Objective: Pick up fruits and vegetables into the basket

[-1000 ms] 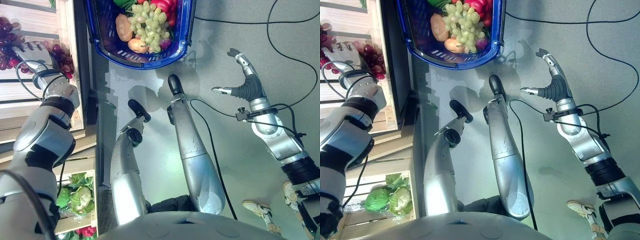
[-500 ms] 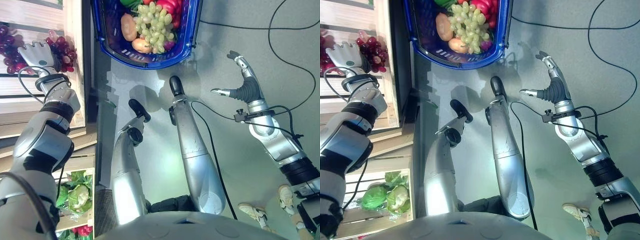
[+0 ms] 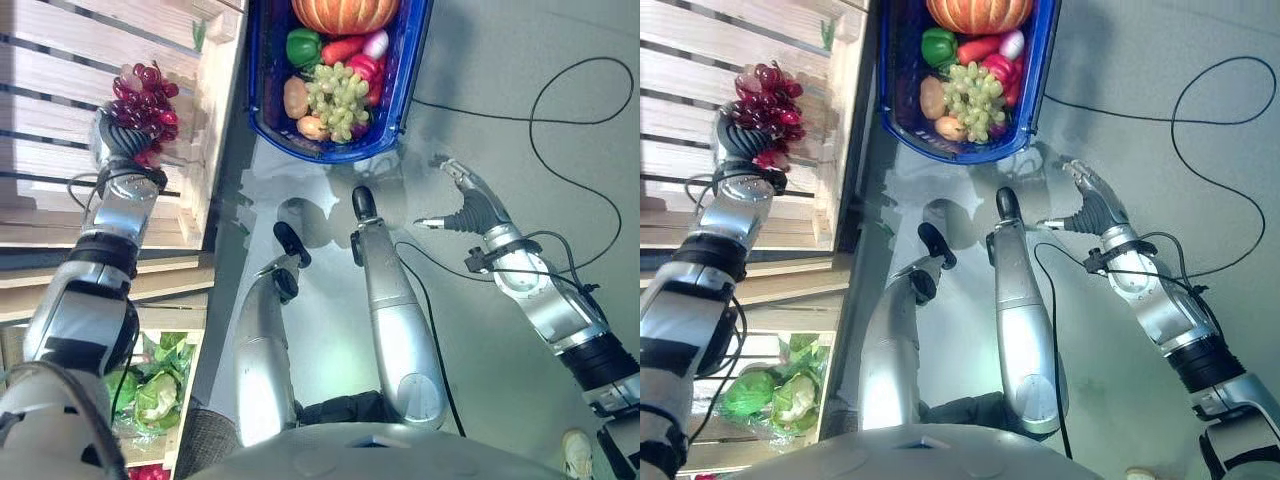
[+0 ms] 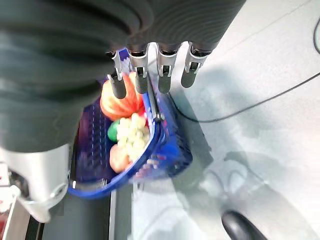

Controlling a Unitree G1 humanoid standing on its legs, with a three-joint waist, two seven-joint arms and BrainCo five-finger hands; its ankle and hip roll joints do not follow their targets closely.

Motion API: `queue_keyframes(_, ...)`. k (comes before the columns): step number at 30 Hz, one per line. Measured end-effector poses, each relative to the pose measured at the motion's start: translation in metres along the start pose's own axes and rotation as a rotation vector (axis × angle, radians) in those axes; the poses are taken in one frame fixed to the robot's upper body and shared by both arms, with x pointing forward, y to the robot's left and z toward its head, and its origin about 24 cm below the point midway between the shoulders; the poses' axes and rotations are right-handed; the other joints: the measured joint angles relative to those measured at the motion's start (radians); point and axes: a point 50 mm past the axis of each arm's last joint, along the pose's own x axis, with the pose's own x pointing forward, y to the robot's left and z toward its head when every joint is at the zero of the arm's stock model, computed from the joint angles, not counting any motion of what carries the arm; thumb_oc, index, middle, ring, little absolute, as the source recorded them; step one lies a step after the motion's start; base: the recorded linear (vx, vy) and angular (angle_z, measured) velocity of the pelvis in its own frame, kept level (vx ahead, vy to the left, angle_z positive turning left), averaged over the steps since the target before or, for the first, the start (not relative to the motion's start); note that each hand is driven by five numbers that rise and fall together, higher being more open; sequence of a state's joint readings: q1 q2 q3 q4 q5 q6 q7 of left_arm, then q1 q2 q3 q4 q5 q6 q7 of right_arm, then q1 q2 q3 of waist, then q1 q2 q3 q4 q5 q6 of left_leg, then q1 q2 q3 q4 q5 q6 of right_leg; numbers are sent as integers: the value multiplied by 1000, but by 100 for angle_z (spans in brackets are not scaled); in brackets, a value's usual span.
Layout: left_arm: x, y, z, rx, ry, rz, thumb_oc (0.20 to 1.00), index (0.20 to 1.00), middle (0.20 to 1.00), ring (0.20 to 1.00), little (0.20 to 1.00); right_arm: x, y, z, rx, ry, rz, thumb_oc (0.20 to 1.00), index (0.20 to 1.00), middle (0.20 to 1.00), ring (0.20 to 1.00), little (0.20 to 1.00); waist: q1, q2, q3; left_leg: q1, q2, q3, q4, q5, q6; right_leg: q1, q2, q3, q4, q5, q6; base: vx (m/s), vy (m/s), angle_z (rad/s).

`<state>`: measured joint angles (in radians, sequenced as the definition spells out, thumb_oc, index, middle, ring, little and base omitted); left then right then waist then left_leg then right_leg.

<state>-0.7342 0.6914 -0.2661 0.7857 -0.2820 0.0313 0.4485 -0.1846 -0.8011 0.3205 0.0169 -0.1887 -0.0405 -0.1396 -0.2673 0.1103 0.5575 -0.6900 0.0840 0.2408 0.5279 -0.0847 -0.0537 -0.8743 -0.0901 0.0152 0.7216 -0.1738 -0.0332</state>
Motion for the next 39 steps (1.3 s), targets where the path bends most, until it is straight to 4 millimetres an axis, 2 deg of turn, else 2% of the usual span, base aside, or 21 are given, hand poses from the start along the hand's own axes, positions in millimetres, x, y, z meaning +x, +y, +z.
queue_keyframes(6,-28,-19,-18,-181,-7,-147,200,200,200,200,200,-8,1,4,-27,3,81,1000,1000,1000,1000,1000,32,0,0,66,-1,-4,-27,5,0,71,0,-12,-26,0,0,-3,6,2)
queue_keyframes(8,-35,-23,-17,-208,-26,-192,200,200,200,200,200,-8,2,6,-37,-4,108,1000,1000,1000,1000,1000,40,0,0,87,-1,-13,-30,5,-1,101,0,-23,-37,1,-1,-4,12,8)
queue_keyframes(14,-48,-30,6,-259,-138,-290,200,200,200,200,200,0,1,18,-104,-52,129,1000,1000,1000,1000,1000,75,-1,1,156,-10,-27,-49,5,-1,178,-2,-34,-57,3,-3,1,5,4)
queue_keyframes(21,-66,-38,39,-343,-283,-453,200,200,200,200,200,28,5,52,-95,-148,110,1000,1000,1000,1000,1000,123,-1,1,226,-18,-47,-74,13,1,260,-10,-57,-79,4,0,-30,-16,8)
queue_keyframes(27,-77,-48,45,-402,-304,-580,200,200,200,200,200,43,14,68,-72,-149,126,1000,1000,1000,1000,1000,160,-1,1,288,-25,-73,-101,27,0,337,-20,-87,-103,4,0,16,-43,14)
queue_keyframes(31,-88,-53,58,-437,-365,-686,200,200,200,200,200,54,28,79,17,-121,130,1000,1000,1000,1000,1000,190,-1,1,330,-37,-91,-128,41,4,386,-34,-110,-117,3,1,19,-20,17)
queue_keyframes(34,-95,-60,62,-481,-372,-747,200,200,200,200,200,57,40,80,86,-80,107,1000,1000,1000,1000,1000,201,-1,1,352,-43,-99,-136,44,5,416,-38,-117,-129,1,6,30,4,9)
queue_keyframes(39,-111,-78,66,-511,-365,-887,200,200,200,200,200,58,49,86,158,-69,51,1000,1000,1000,1000,1000,208,-1,1,383,-51,-106,-152,48,11,450,-47,-127,-139,-1,11,15,-7,7)
